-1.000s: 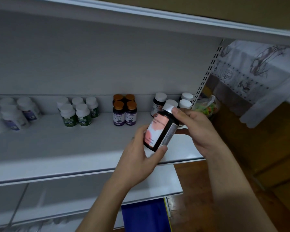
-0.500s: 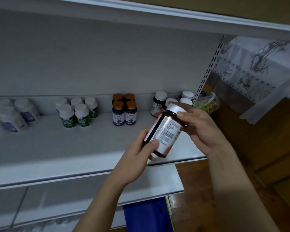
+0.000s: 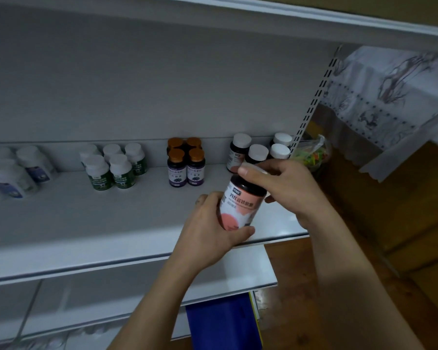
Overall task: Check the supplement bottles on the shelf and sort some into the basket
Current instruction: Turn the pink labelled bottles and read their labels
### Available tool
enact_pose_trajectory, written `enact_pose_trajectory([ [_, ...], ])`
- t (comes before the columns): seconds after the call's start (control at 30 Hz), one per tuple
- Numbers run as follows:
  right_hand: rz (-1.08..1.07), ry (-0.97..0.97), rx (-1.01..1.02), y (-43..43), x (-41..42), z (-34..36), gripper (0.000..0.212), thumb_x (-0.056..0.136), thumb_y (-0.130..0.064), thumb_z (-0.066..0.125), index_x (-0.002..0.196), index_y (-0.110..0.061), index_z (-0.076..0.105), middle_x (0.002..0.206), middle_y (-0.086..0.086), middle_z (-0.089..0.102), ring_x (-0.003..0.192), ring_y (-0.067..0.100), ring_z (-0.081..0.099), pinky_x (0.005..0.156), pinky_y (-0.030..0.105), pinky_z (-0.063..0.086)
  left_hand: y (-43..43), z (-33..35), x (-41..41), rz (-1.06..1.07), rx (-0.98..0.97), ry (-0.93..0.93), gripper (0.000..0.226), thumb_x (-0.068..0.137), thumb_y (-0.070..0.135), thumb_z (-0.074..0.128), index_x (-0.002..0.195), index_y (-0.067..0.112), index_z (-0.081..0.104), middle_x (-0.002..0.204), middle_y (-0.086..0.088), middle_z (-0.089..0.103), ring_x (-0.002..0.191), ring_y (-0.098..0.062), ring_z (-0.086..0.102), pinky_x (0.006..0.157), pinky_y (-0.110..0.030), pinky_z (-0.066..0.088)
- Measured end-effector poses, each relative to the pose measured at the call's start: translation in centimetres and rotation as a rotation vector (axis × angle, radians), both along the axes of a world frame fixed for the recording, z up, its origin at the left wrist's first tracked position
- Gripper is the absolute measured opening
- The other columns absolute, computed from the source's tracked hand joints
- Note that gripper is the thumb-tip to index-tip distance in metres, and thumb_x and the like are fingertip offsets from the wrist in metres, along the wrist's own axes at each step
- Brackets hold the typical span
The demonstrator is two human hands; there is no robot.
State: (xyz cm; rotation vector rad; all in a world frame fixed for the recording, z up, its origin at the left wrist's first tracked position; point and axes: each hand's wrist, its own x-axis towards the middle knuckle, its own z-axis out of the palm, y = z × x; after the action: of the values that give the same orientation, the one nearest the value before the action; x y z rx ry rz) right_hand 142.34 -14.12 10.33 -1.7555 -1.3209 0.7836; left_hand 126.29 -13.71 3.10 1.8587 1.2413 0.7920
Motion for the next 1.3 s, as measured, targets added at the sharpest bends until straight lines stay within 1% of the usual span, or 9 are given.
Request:
enact_pose_trajectory([
  [0.13,0.042,-0.044,0.040,-0.8,-0.1,-0.3,0.029,0.068,-0.047,0.079,0.093,-0.037,0.069,0.090,-0.017,0.070,0.083,0.000,0.067,0.076,0.029,0.059,0.3,-0.8,0.3,0.018,0.010,-0.007,0.062,0.064,0.038,0.086,0.108,0.033,0.042,0.105,0.013,0.042,0.087,-0.006,0.057,0.072,-0.022,0.052],
  [0.23,0.027,-0.141,0.078,-1.0,-0.4,-0.4,0.039,0.066,-0.040,0.082,0.102,-0.035,0.067,0.092,-0.018,0.068,0.085,0.001,0.065,0.080,0.027,0.058,1.0,-1.5,0.5,0.041,0.030,-0.023,0.065,0.063,0.029,0.087,0.106,0.032,0.038,0.108,0.008,0.042,0.092,-0.010,0.057,0.076,-0.028,0.054],
  [0.37,0.026,-0.233,0.141,-0.6,0.3,0.1,0.045,0.068,-0.038,0.081,0.109,-0.036,0.063,0.095,-0.016,0.065,0.089,0.004,0.064,0.078,0.021,0.055,2.2,-1.8,1.4,0.072,0.083,-0.011,0.070,0.059,0.032,0.087,0.109,0.032,0.039,0.108,0.006,0.043,0.100,-0.016,0.054,0.082,-0.039,0.054],
  [0.5,0.076,-0.303,0.145,0.7,1.1,1.3,0.035,0.073,-0.037,0.079,0.105,-0.035,0.064,0.095,-0.008,0.068,0.087,0.008,0.064,0.076,0.027,0.056,3.3,-1.0,2.2,0.090,0.150,0.028,0.067,0.059,0.033,0.088,0.109,0.022,0.046,0.105,0.003,0.045,0.096,-0.018,0.052,0.079,-0.037,0.052],
  [0.6,0.098,-0.358,0.180,1.8,1.5,1.7,0.036,0.075,-0.036,0.079,0.109,-0.029,0.067,0.091,-0.008,0.065,0.084,0.009,0.062,0.074,0.024,0.054,4.3,-0.6,2.6,0.105,0.189,0.053,0.066,0.060,0.034,0.087,0.111,0.018,0.048,0.106,0.003,0.047,0.096,-0.020,0.053,0.078,-0.034,0.049],
  [0.77,0.103,-0.382,0.217,4.9,3.7,2.9,0.027,0.075,-0.034,0.078,0.099,-0.030,0.066,0.094,-0.008,0.064,0.088,0.011,0.063,0.068,0.019,0.051,5.8,0.4,3.5,0.125,0.209,0.170,0.075,0.072,0.048,0.078,0.134,0.022,0.045,0.129,0.001,0.048,0.117,-0.018,0.047,0.085,-0.024,0.039],
  [0.9,0.034,-0.490,0.236,8.1,6.9,5.2,0.030,0.081,-0.036,0.072,0.106,-0.025,0.062,0.095,-0.005,0.061,0.086,0.015,0.060,0.065,0.020,0.048,7.6,1.4,3.7,0.064,0.081,0.298,0.080,0.080,0.057,0.068,0.146,0.029,0.031,0.147,0.001,0.036,0.133,-0.019,0.037,0.107,-0.035,0.038],
  [1.0,0.002,-0.531,0.257,10.7,8.9,6.1,0.036,0.079,-0.030,0.072,0.110,-0.017,0.058,0.098,0.002,0.060,0.087,0.021,0.059,0.072,0.034,0.052,8.4,2.0,4.1,0.023,0.044,0.430,0.082,0.081,0.060,0.065,0.147,0.027,0.030,0.150,0.000,0.034,0.136,-0.020,0.035,0.110,-0.039,0.036],
  [1.3,0.105,-0.650,0.125,17.5,12.3,5.3,0.044,0.075,-0.025,0.076,0.108,-0.007,0.052,0.089,0.008,0.054,0.077,0.024,0.051,0.054,0.026,0.034,10.0,2.9,5.8,-0.019,0.028,0.569,0.068,0.083,0.060,0.062,0.140,0.029,0.040,0.140,0.000,0.044,0.129,-0.021,0.041,0.106,-0.040,0.039],
])
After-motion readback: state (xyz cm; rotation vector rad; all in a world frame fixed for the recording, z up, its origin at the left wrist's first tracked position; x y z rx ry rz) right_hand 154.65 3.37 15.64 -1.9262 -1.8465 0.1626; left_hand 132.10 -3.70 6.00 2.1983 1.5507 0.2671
